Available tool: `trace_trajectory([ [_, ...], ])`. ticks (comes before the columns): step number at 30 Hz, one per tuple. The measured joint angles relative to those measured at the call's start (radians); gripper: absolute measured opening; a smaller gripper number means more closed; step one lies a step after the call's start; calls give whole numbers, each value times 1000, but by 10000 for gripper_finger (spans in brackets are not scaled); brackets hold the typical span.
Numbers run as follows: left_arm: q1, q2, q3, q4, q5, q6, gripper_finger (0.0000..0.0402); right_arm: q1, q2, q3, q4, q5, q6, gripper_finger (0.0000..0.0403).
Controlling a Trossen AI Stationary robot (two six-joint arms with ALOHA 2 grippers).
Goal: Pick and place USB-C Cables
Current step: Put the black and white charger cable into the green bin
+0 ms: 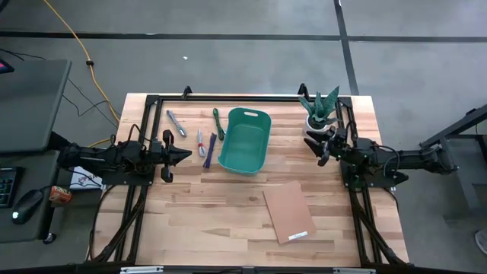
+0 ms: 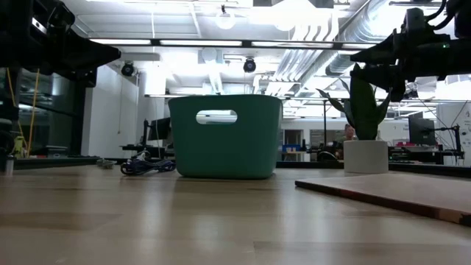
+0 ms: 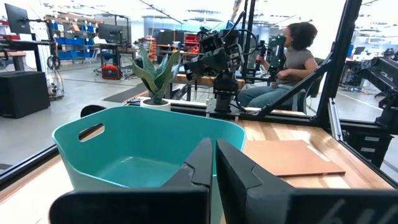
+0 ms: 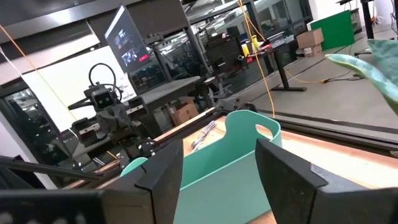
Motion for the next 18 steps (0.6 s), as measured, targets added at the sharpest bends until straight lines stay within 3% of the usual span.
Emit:
trace_trajectory([
  [18, 0, 0, 0, 0, 0, 0, 1, 0, 0, 0, 62, -67, -129, 193],
])
